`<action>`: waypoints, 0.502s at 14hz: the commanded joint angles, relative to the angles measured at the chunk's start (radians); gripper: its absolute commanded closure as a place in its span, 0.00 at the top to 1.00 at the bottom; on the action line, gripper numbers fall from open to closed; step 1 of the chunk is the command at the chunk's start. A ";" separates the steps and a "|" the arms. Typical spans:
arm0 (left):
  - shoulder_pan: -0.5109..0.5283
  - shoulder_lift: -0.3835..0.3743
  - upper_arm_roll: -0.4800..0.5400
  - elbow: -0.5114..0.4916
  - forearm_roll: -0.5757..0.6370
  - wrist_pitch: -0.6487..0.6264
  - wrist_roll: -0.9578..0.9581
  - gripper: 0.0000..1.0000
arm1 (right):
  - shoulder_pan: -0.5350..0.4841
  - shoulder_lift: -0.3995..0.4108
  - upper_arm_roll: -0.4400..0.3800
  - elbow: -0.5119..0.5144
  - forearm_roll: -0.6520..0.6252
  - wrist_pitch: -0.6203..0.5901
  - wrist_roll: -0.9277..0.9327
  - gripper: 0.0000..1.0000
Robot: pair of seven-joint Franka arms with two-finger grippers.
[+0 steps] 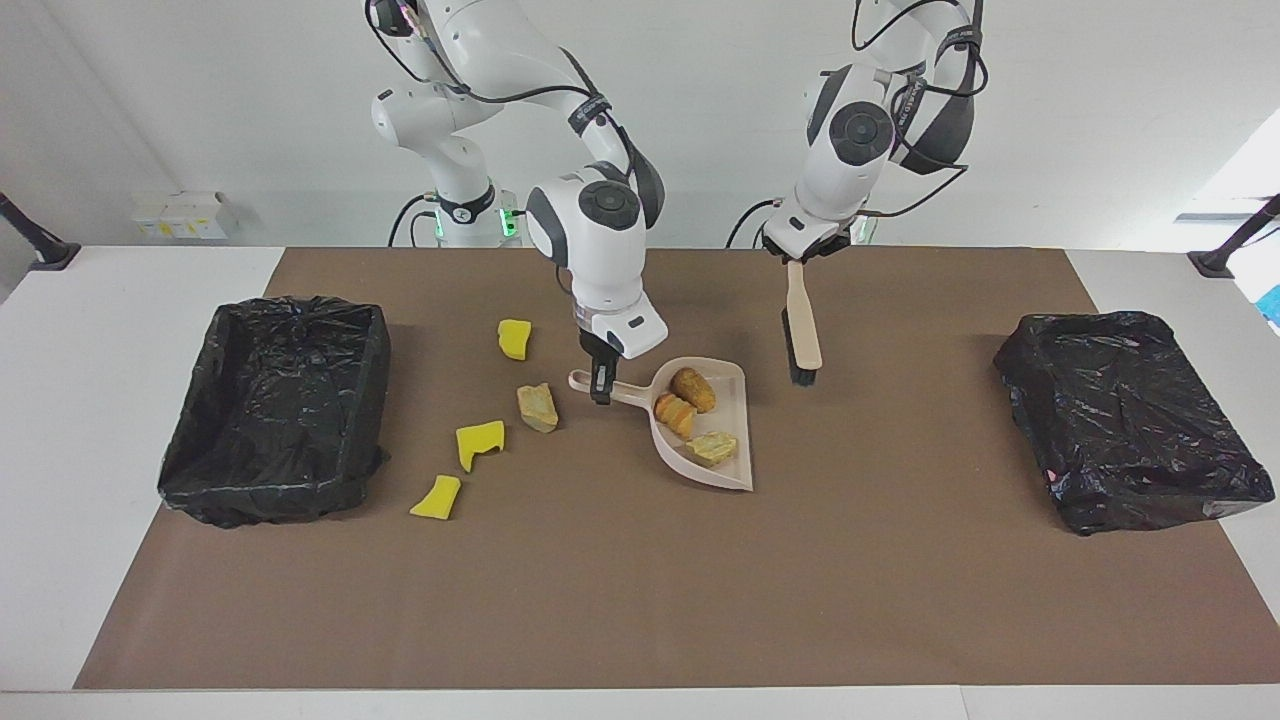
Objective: Sweep and dump trash in bin
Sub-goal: 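Carry the dustpan with the right gripper over the nearby black bag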
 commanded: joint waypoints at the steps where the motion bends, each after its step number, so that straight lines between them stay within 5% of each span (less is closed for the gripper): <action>1: -0.156 -0.102 0.004 -0.133 -0.013 0.091 -0.163 0.00 | -0.036 -0.059 0.009 -0.005 -0.009 -0.040 -0.022 0.00; 7: -0.455 -0.099 0.004 -0.265 -0.142 0.270 -0.413 0.00 | -0.114 -0.166 0.008 -0.005 -0.008 -0.178 -0.124 0.00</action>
